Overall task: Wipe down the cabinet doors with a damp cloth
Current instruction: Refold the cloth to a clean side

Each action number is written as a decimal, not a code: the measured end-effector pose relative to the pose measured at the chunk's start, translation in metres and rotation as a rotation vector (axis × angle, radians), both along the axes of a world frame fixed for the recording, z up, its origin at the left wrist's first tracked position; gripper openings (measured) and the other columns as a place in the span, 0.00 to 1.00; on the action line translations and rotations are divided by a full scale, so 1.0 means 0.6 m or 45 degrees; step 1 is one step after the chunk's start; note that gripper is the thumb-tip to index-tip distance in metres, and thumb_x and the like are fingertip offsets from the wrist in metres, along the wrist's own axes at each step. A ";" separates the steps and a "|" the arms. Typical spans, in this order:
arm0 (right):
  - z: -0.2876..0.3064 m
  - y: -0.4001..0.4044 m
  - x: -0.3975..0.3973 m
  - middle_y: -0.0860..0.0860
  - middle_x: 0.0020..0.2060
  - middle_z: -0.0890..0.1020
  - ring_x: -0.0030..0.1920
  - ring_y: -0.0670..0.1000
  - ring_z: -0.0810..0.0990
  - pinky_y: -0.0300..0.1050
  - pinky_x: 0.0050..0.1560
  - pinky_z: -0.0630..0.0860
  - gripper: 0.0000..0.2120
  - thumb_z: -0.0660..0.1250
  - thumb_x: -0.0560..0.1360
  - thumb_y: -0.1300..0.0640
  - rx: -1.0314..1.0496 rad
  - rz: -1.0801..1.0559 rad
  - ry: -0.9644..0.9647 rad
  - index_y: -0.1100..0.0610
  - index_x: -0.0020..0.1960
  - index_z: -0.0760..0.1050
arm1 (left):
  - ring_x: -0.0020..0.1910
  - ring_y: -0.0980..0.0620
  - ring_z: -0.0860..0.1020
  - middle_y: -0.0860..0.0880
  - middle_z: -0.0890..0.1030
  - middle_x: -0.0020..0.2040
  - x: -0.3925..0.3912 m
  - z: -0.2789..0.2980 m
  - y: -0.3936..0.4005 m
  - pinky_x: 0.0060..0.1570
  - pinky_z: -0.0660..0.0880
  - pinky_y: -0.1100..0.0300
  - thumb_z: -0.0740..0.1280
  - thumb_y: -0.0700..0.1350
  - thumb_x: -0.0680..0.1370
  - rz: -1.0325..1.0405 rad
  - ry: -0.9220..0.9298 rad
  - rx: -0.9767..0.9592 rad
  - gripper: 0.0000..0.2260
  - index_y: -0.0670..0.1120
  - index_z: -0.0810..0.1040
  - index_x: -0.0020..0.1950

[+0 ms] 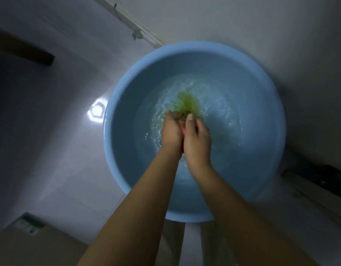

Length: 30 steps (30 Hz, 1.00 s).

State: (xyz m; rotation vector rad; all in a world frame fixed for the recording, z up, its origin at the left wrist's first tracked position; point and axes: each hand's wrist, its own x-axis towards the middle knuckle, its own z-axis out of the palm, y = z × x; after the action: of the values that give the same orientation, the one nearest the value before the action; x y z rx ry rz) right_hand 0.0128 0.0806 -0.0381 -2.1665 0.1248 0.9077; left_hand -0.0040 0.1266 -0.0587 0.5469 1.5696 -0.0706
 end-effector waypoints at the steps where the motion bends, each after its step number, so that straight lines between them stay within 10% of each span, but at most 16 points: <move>1: 0.010 0.006 -0.005 0.53 0.44 0.83 0.47 0.52 0.81 0.46 0.49 0.75 0.14 0.58 0.80 0.48 0.043 -0.038 0.000 0.54 0.45 0.78 | 0.34 0.50 0.77 0.46 0.78 0.32 0.001 0.012 0.006 0.39 0.73 0.61 0.49 0.57 0.81 -0.045 -0.059 0.036 0.25 0.41 0.75 0.40; 8: -0.042 0.010 0.044 0.50 0.25 0.71 0.33 0.55 0.73 0.46 0.36 0.68 0.26 0.57 0.81 0.46 -0.113 0.196 -0.086 0.52 0.26 0.64 | 0.30 0.48 0.75 0.47 0.75 0.29 0.006 0.029 -0.008 0.34 0.74 0.56 0.52 0.55 0.83 -0.118 0.001 0.138 0.23 0.44 0.74 0.34; 12: -0.064 0.002 0.067 0.57 0.33 0.78 0.39 0.57 0.77 0.45 0.38 0.64 0.25 0.53 0.83 0.47 -0.331 0.343 -0.066 0.59 0.34 0.73 | 0.29 0.52 0.69 0.49 0.70 0.27 0.009 0.035 -0.025 0.33 0.69 0.60 0.53 0.53 0.83 -0.254 0.002 0.374 0.24 0.46 0.67 0.30; 15: -0.079 -0.018 0.101 0.65 0.55 0.79 0.57 0.62 0.76 0.48 0.51 0.63 0.18 0.53 0.83 0.54 -0.425 -0.023 -0.286 0.67 0.57 0.74 | 0.46 0.51 0.76 0.45 0.78 0.47 0.002 0.019 -0.029 0.54 0.74 0.57 0.55 0.54 0.82 -0.253 0.006 0.537 0.18 0.44 0.75 0.43; 20: -0.088 -0.036 0.091 0.59 0.52 0.78 0.54 0.59 0.75 0.48 0.52 0.67 0.13 0.52 0.82 0.55 -0.384 0.045 -0.162 0.59 0.59 0.72 | 0.69 0.49 0.66 0.49 0.63 0.74 -0.034 -0.012 -0.011 0.69 0.64 0.44 0.55 0.62 0.78 -0.239 -0.044 0.306 0.23 0.56 0.67 0.72; 24: -0.019 -0.012 0.036 0.55 0.43 0.82 0.47 0.56 0.79 0.46 0.46 0.71 0.13 0.58 0.81 0.51 -0.122 0.122 0.032 0.57 0.46 0.75 | 0.50 0.52 0.80 0.52 0.82 0.51 -0.025 -0.013 -0.010 0.54 0.76 0.54 0.55 0.68 0.74 -0.279 -0.143 0.160 0.25 0.52 0.79 0.54; 27: 0.034 0.001 -0.002 0.42 0.25 0.75 0.30 0.43 0.73 0.34 0.32 0.66 0.18 0.62 0.79 0.51 0.061 0.150 -0.238 0.51 0.32 0.64 | 0.24 0.63 0.70 0.58 0.73 0.25 -0.025 0.002 -0.004 0.25 0.66 0.70 0.55 0.48 0.83 -0.388 -0.227 0.270 0.17 0.46 0.69 0.35; 30: 0.028 0.017 0.001 0.46 0.21 0.68 0.26 0.46 0.69 0.42 0.30 0.64 0.21 0.59 0.78 0.49 0.127 0.214 -0.381 0.51 0.29 0.59 | 0.27 0.60 0.68 0.56 0.71 0.28 -0.025 0.019 -0.014 0.27 0.65 0.67 0.52 0.46 0.84 -0.375 -0.265 0.406 0.18 0.49 0.67 0.35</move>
State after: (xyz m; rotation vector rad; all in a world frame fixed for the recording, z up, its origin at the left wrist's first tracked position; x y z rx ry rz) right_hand 0.0132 0.0910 -0.0213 -2.2151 -0.2475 0.6551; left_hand -0.0189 0.1181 -0.0475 1.0032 1.2949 0.0145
